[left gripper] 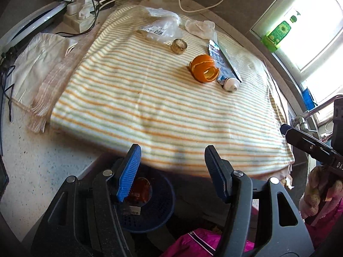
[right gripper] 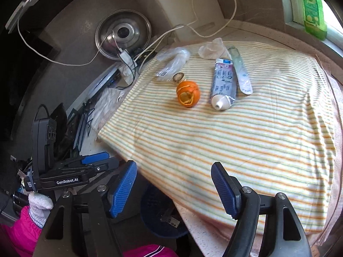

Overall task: Collect trash
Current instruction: 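Raise both grippers back over the striped cloth, then grasp the orange peel with the left gripper while the right grasps the toothpaste tube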

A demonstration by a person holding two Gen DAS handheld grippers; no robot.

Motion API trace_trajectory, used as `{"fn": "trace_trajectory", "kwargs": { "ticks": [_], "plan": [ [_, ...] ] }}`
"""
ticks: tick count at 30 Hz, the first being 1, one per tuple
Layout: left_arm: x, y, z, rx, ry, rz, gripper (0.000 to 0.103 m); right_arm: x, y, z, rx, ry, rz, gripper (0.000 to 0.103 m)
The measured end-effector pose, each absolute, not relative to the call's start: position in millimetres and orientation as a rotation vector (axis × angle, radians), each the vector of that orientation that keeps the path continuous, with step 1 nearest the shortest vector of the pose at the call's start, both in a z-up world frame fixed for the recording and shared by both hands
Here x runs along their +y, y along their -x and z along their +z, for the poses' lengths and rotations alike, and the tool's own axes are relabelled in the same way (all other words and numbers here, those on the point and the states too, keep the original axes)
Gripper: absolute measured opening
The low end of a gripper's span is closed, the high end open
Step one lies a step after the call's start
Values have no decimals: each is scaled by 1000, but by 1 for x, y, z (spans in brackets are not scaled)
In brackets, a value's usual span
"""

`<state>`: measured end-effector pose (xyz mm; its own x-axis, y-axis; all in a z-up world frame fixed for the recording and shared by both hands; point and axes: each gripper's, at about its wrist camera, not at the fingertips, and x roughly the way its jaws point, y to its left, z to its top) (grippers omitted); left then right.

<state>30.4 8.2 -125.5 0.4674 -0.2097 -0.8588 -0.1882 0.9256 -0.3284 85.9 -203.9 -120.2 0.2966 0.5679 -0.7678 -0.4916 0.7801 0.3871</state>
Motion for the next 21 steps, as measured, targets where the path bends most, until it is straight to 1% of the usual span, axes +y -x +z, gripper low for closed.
{"fn": "trace_trajectory", "kwargs": {
  "ticks": [9,10,12,21],
  "plan": [
    [-6,-90,-124,1084,425,-24,63,-229,-144,-126,1079,-151,684,75],
    [-7,-96,-124,1085,427,-25,64,-231,-149,-127,1084,-160,686,75],
    [-8,-109,-124,1082,430,-23,70,-234,-157,-132,1098,-178,687,74],
    [-13,-162,-131,1106,480,-19,72,-237,-192,-149,1151,-230,716,69]
  ]
}}
